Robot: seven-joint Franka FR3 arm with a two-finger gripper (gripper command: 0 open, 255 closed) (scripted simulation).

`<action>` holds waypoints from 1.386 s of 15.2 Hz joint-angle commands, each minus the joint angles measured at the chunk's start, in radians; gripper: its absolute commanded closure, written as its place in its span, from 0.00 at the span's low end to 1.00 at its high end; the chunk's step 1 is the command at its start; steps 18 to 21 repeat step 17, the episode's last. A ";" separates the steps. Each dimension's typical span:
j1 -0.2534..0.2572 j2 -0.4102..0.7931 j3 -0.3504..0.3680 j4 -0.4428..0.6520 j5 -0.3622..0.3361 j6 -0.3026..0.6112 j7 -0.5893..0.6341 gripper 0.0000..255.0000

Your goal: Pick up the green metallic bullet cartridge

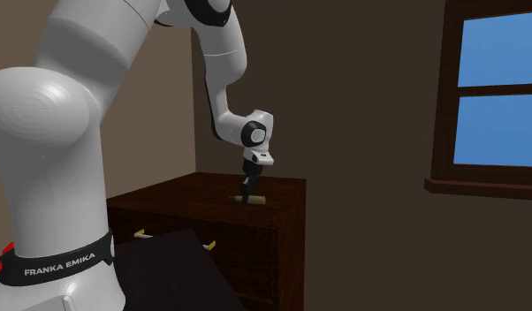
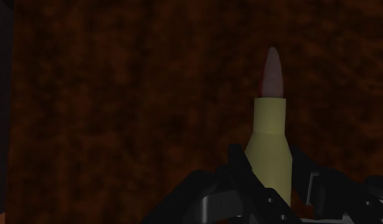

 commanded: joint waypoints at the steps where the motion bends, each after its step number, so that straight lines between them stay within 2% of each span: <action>1: -0.003 -0.008 0.003 -0.001 0.004 -0.008 -0.002 1.00; 15: -0.042 -0.165 0.047 0.007 0.066 -0.166 -0.015 1.00; 21: -0.042 -0.167 0.047 0.007 0.067 -0.167 -0.015 1.00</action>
